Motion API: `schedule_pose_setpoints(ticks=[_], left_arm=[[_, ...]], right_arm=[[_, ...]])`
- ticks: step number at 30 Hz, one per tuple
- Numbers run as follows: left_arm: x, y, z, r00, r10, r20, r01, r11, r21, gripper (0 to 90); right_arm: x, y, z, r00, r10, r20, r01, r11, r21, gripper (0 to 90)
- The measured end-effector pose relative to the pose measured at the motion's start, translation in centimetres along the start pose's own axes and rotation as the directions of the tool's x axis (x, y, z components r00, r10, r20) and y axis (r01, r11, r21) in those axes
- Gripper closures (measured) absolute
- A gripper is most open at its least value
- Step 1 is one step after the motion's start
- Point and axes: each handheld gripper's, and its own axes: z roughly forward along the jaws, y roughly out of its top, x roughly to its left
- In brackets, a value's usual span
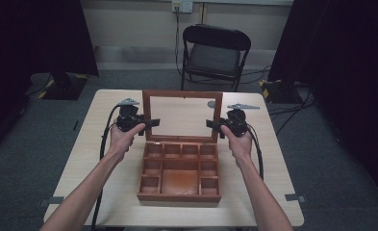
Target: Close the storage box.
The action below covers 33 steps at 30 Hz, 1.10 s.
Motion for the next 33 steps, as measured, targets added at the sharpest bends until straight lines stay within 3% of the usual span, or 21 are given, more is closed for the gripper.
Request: schedule_pose_setpoints(ticks=[3, 5, 6, 12, 21, 33], left_arm=[[-0.1, -0.1, -0.3, 0.9999, 0.012, 0.012, -0.012, 0.9999, -0.002, 39.8], [-0.3, -0.1, -0.4, 0.9997, 0.019, 0.017, -0.019, 0.9998, 0.003, 38.0], [-0.5, -0.2, -0.6, 0.999, 0.043, 0.016, -0.043, 0.9991, 0.004, 38.0], [-0.6, -0.5, -1.2, 0.9989, 0.028, 0.037, -0.028, 0.9996, -0.009, 39.1], [-0.8, -1.0, -2.1, 0.998, 0.055, 0.03, -0.054, 0.9983, -0.023, 48.6], [-1.5, -1.2, -2.8, 0.9965, 0.082, 0.018, -0.081, 0.9966, -0.014, 49.1]], right_arm=[[0.1, 0.0, -0.2, 0.9998, 0.017, -0.011, -0.017, 1.0, -0.004, 48.7], [-0.1, -0.1, -0.5, 0.9978, 0.056, -0.035, -0.057, 0.998, -0.01, 48.4], [0.0, -0.1, -0.6, 0.9976, 0.055, -0.041, -0.056, 0.998, -0.007, 48.2], [0.5, -0.3, -1.1, 0.9984, 0.038, -0.042, -0.039, 0.999, -0.014, 46.4], [1.3, -0.5, -1.8, 0.9991, 0.023, -0.035, -0.023, 1.0, -0.006, 43.2], [2.1, -0.8, -2.6, 0.9997, 0.022, -0.011, -0.022, 1.0, 0.003, 41.4]])
